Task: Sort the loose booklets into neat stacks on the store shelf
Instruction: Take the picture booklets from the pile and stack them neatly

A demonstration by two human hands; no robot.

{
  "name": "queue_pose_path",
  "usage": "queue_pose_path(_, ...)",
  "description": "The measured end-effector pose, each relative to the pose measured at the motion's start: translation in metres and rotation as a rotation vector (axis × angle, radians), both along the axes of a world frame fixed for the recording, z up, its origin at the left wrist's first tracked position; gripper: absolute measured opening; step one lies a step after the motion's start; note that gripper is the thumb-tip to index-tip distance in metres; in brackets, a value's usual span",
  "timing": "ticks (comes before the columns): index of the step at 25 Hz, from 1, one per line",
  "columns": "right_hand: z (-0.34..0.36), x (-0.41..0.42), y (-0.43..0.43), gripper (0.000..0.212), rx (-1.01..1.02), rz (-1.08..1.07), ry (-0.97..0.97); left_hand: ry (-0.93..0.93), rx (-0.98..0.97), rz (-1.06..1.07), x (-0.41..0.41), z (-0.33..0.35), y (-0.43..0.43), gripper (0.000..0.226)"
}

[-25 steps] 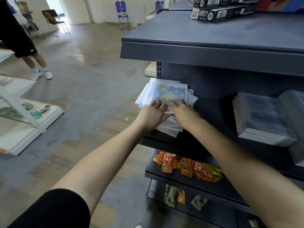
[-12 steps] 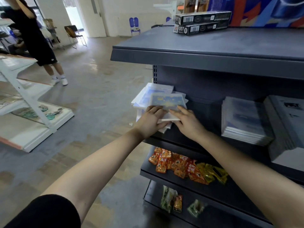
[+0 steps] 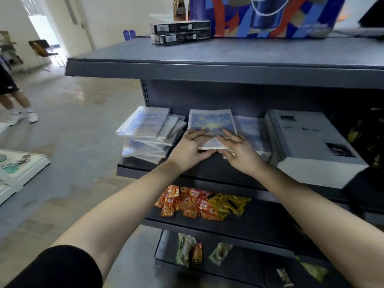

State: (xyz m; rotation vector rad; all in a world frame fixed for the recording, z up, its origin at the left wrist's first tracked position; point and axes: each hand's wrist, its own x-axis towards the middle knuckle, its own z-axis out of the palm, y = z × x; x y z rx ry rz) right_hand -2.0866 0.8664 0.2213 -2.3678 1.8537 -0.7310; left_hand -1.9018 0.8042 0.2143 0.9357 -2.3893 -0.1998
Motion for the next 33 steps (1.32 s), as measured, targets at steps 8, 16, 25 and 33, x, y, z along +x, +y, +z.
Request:
queue_pose_path(8,-0.018,-0.069,0.046,0.043,0.209,-0.192,0.237,-0.263,0.040,-0.201,-0.098,-0.019,0.019,0.053)
queue_pose_path(16,-0.024,-0.054,0.027,0.061,0.330,-0.366,0.321,-0.512,0.053,-0.083,-0.112,-0.017,0.008,0.063)
queue_pose_path(25,-0.023,-0.049,-0.001,0.074,0.423,-0.482,0.288,-0.622,0.046,-0.104,-0.126,-0.020,-0.025,0.060)
queue_pose_path(33,-0.042,-0.051,-0.012,0.085,0.359,-0.510,0.331,-0.617,0.117,-0.068,-0.138,-0.050,-0.050,0.061)
